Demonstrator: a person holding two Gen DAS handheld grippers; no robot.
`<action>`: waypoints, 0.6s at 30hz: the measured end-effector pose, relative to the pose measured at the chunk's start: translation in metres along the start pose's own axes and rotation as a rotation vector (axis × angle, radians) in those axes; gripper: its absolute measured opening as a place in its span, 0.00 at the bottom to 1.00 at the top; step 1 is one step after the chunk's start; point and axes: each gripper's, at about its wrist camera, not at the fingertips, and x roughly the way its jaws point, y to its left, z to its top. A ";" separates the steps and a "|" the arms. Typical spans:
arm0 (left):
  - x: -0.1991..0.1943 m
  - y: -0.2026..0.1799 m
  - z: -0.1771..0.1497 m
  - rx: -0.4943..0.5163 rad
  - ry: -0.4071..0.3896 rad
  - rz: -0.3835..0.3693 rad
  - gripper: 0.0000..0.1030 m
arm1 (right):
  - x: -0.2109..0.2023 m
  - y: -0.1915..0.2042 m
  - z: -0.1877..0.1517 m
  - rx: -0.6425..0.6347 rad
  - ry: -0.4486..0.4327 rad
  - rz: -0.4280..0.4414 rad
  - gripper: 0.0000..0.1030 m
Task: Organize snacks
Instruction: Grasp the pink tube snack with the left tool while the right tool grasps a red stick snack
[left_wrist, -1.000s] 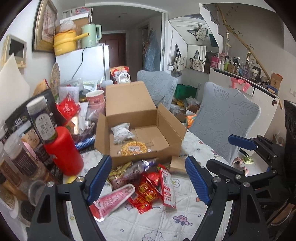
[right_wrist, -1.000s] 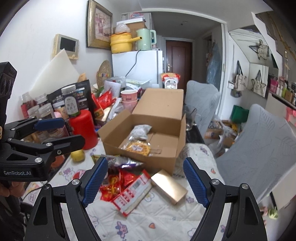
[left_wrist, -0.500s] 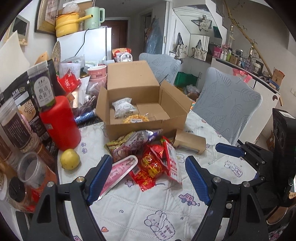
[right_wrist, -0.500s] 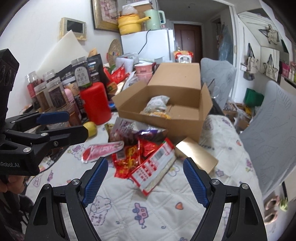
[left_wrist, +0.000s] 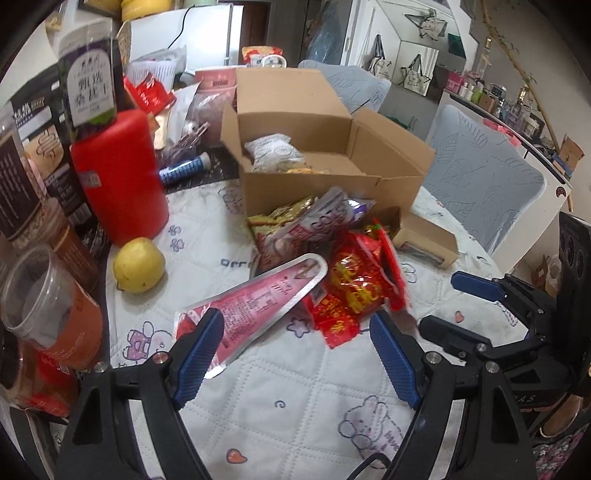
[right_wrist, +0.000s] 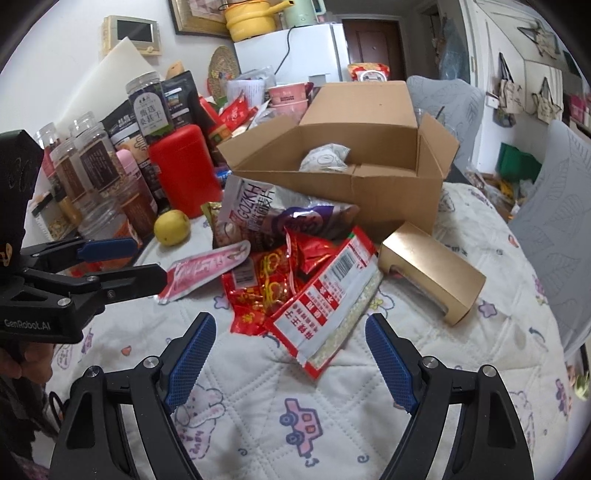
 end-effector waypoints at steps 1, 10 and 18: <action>0.004 0.004 0.001 0.001 0.008 0.005 0.79 | 0.002 -0.001 0.001 0.001 0.001 -0.003 0.82; 0.049 0.028 0.013 0.030 0.087 -0.045 0.79 | 0.022 -0.011 0.009 0.009 0.027 -0.004 0.82; 0.077 0.033 0.020 0.078 0.136 -0.088 0.79 | 0.031 -0.017 0.013 0.019 0.042 0.001 0.82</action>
